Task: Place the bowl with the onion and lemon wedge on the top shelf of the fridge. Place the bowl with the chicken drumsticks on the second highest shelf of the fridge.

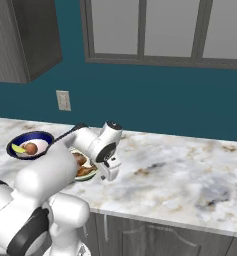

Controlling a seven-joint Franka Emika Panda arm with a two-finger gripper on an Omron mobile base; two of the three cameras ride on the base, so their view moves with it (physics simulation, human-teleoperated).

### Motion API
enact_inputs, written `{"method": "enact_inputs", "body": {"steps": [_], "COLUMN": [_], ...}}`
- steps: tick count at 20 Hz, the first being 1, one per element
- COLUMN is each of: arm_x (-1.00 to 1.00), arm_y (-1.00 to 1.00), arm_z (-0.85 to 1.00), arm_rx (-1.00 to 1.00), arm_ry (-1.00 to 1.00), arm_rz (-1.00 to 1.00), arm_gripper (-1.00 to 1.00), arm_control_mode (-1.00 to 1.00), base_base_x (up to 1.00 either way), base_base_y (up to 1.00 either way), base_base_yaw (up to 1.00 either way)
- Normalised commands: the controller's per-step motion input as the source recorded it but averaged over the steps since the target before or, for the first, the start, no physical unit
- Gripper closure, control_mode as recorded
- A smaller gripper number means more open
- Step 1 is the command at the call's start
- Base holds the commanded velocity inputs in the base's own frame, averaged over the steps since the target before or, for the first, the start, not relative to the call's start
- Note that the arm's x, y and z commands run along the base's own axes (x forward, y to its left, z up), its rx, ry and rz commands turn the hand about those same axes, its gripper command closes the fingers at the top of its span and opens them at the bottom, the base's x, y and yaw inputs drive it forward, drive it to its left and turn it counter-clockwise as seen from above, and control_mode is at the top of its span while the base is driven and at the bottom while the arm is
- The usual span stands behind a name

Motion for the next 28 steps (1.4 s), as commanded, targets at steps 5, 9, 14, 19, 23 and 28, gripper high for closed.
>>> {"method": "enact_inputs", "body": {"steps": [5, 9, 14, 19, 23, 28], "arm_x": [0.15, 0.18, 0.0, -0.06, -0.55, -0.95], "arm_y": [0.24, 0.13, 0.0, 0.0, 0.0, 0.0], "arm_z": [-0.27, -0.14, 0.0, 0.08, 0.72, 1.0], "arm_rx": [0.0, 0.0, 0.0, 0.02, 0.02, 0.0], "arm_ry": [0.0, 0.0, 0.0, 0.0, 0.0, -0.04], "arm_rz": [-0.07, -0.08, 0.0, 0.0, -0.03, -0.09], "arm_gripper": [-1.0, 1.0, 1.0, 1.0, 1.0, 1.0], "arm_control_mode": [-1.0, -1.0, -1.0, -1.0, -1.0, -1.0], "base_base_x": [0.0, 0.0, 0.0, 0.0, 0.0, 0.0], "base_base_y": [0.0, 0.0, 0.0, 0.0, 0.0, 0.0], "base_base_yaw": [0.0, 0.0, 0.0, 0.0, 0.0, 0.0]}}
